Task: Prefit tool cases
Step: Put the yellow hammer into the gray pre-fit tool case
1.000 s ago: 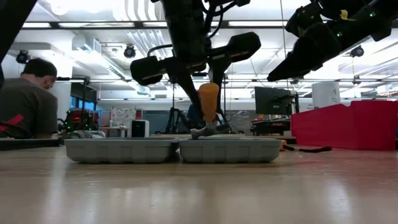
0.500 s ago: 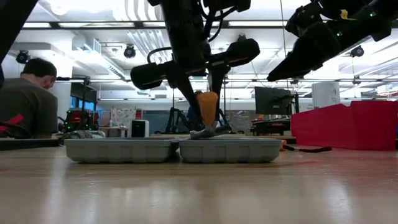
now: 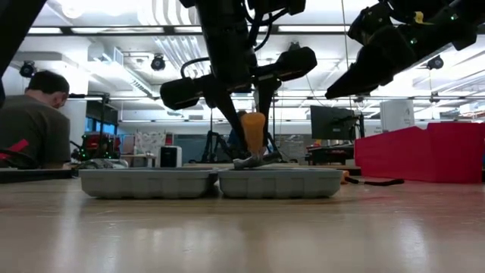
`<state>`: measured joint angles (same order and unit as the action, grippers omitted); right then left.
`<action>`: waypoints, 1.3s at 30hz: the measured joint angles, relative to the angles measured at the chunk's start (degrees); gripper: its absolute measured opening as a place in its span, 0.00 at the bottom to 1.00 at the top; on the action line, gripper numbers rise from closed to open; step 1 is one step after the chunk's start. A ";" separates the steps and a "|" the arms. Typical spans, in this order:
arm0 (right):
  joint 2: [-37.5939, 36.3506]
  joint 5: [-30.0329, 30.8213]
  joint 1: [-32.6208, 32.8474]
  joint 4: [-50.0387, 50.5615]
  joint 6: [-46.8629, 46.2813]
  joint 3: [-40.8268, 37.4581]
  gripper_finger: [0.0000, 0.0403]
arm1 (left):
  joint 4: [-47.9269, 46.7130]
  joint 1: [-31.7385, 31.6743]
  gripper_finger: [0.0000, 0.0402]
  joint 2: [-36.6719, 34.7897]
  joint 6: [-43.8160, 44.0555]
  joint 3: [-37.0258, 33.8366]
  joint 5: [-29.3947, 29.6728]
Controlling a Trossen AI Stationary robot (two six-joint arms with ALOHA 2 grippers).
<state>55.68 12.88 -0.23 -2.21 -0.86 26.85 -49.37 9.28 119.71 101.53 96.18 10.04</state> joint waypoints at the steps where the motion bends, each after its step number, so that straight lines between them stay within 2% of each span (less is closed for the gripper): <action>1: 0.00 -0.15 0.00 -0.14 -0.04 0.00 0.49 | 0.14 -0.08 0.22 0.34 -0.04 0.00 -0.01; 6: 0.00 -1.41 0.00 -0.23 -0.62 0.00 0.49 | 1.52 -0.39 0.22 3.57 -1.87 0.41 -3.04; 20: 0.00 -1.42 0.00 -0.18 -0.61 0.00 0.49 | 3.53 -0.44 0.22 4.69 -3.18 0.63 -3.61; 31: 0.00 -1.45 0.00 -0.14 -0.59 0.00 0.49 | 6.66 -0.44 0.37 4.71 -3.95 0.44 -5.31; 39: 0.00 -1.50 0.00 -0.14 -0.57 0.00 0.49 | 6.74 -0.44 0.32 4.70 -6.25 0.44 -4.97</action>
<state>55.68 11.38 -0.23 -2.35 -1.43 26.85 -42.63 8.84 124.41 95.27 96.62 5.07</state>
